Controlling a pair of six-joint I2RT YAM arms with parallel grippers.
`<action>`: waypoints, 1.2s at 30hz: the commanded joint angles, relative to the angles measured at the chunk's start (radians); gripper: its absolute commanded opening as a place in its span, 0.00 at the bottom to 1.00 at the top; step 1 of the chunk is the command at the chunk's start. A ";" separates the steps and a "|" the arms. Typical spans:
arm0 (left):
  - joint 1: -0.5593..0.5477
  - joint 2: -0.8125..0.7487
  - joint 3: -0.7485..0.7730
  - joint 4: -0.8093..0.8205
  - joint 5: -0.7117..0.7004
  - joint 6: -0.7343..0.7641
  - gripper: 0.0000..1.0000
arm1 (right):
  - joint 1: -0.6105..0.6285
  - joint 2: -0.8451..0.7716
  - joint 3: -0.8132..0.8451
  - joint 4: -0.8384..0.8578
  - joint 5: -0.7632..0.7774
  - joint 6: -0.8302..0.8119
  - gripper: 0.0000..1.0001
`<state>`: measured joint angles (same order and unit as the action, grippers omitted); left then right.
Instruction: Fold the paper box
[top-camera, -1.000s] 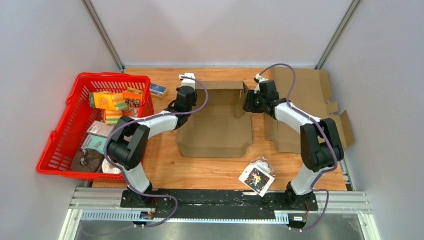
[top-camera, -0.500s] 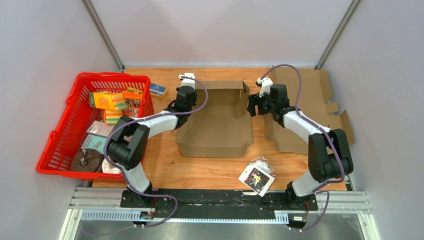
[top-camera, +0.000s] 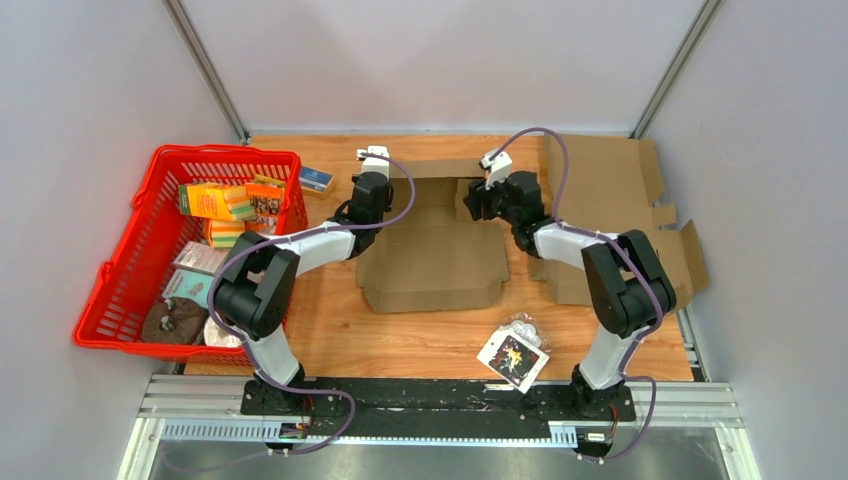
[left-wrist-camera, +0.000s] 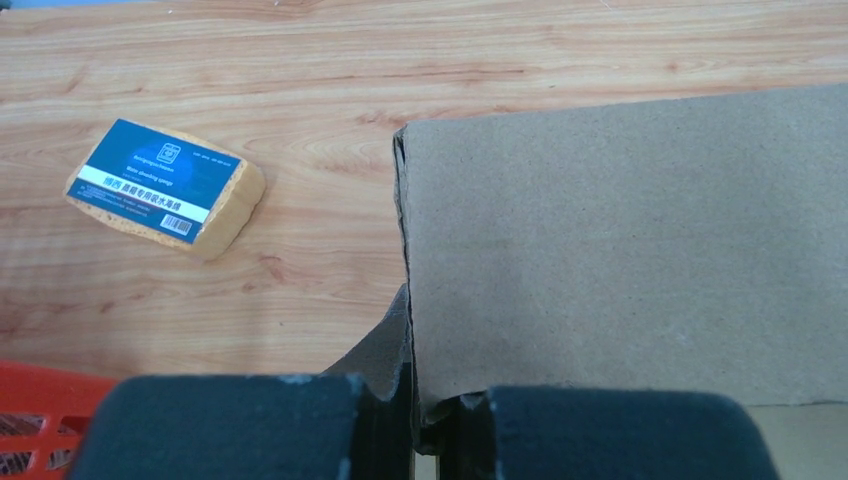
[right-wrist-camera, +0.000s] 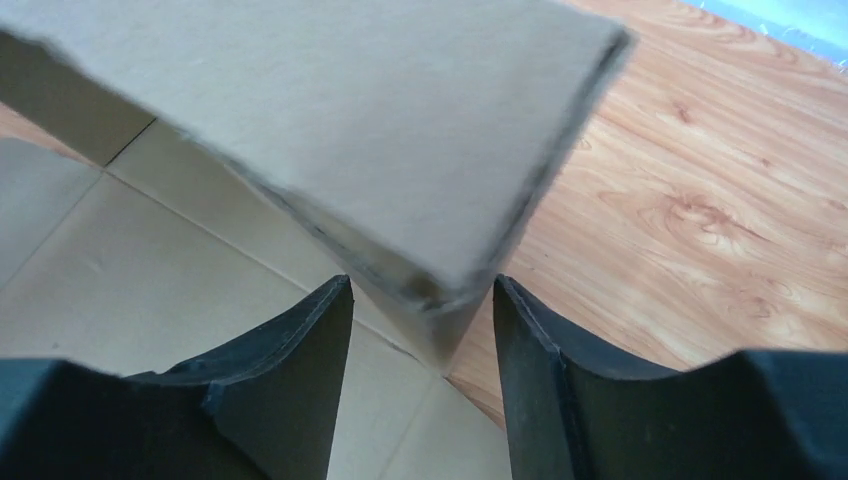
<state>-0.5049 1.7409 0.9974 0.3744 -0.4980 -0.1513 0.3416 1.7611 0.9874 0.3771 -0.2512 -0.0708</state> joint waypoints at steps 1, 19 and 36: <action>-0.001 -0.034 -0.011 -0.012 0.032 0.010 0.00 | 0.082 0.034 -0.067 0.348 0.276 0.032 0.54; -0.003 -0.040 -0.016 -0.012 0.035 -0.004 0.00 | 0.203 0.208 0.066 0.443 0.881 0.028 0.00; -0.001 -0.041 -0.019 -0.011 0.036 -0.039 0.00 | 0.258 0.088 0.036 0.080 1.098 0.153 0.86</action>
<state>-0.4919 1.7313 0.9775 0.3916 -0.4988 -0.1978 0.6056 1.9980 1.0782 0.7181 0.7895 0.0158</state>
